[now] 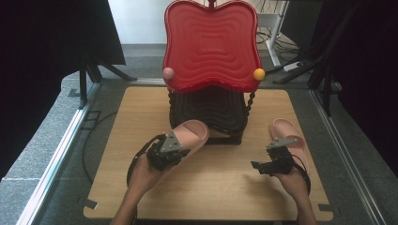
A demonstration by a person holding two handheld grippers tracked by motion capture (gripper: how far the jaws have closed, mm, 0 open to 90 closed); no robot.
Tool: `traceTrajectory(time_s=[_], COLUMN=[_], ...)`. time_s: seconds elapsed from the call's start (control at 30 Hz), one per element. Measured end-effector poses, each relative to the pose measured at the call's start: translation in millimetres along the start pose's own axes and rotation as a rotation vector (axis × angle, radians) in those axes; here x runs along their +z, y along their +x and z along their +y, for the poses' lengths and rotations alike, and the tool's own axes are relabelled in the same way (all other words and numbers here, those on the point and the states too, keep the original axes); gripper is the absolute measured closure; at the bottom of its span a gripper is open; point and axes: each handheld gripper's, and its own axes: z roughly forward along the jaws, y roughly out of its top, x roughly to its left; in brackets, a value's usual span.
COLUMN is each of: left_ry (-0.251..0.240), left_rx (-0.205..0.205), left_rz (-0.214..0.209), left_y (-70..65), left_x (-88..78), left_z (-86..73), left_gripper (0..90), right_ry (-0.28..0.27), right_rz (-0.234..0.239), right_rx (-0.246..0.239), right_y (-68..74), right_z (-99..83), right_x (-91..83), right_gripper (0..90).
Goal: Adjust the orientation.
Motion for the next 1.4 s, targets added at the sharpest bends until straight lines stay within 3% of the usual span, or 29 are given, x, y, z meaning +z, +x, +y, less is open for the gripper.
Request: traceTrajectory(time_s=[0.37, 0.4, 0.57, 0.83, 0.93, 0.97, 1.0, 1.1, 1.33, 1.4], left_ry=[-0.063, -0.077, -0.124, -0.191, -0.193, -0.188, -0.188, -0.196, -0.163, -0.134], left_rx=[-0.101, -0.131, -0.189, -0.284, -0.297, -0.291, -0.291, -0.321, -0.36, -0.361], left_rz=[0.08, 0.104, 0.168, 0.326, 0.36, 0.397, 0.397, 0.461, 0.537, 0.532], left_y=[1.3, 2.9, 7.0, 7.8, 8.2, 8.5, 8.5, 9.8, 20.7, 23.3], left_x=[29.6, 34.7, 45.2, 65.5, 71.6, 78.3, 78.3, 89.7, 99.7, 102.1], left_z=[26.1, 29.6, 37.8, 55.6, 59.8, 63.8, 63.8, 71.9, 82.3, 84.0], left_gripper=[81.2, 81.3, 81.5, 81.6, 81.6, 81.5, 81.5, 81.5, 80.2, 79.3], right_ry=[-0.001, -0.003, -0.002, -0.001, -0.003, -0.004, -0.004, -0.003, -0.002, 0.001], right_rz=[0.001, -0.002, -0.006, -0.007, -0.007, -0.008, -0.008, -0.009, -0.007, -0.004], right_rx=[0.002, 0.002, 0.008, 0.006, 0.013, 0.014, 0.014, 0.016, 0.015, 0.012], right_y=[-0.9, -1.9, -2.9, -2.6, -3.3, -3.6, -3.6, -4.4, -5.2, -5.2], right_z=[-0.3, -0.7, -1.0, -1.0, -1.2, -1.4, -1.4, -1.6, -1.9, -1.9], right_x=[-1.0, -1.4, -1.3, -1.3, -1.8, -1.9, -1.9, -2.5, -2.6, -2.5], right_gripper=[13.3, 13.3, 13.3, 13.4, 13.4, 13.4, 13.4, 13.4, 13.5, 13.5])
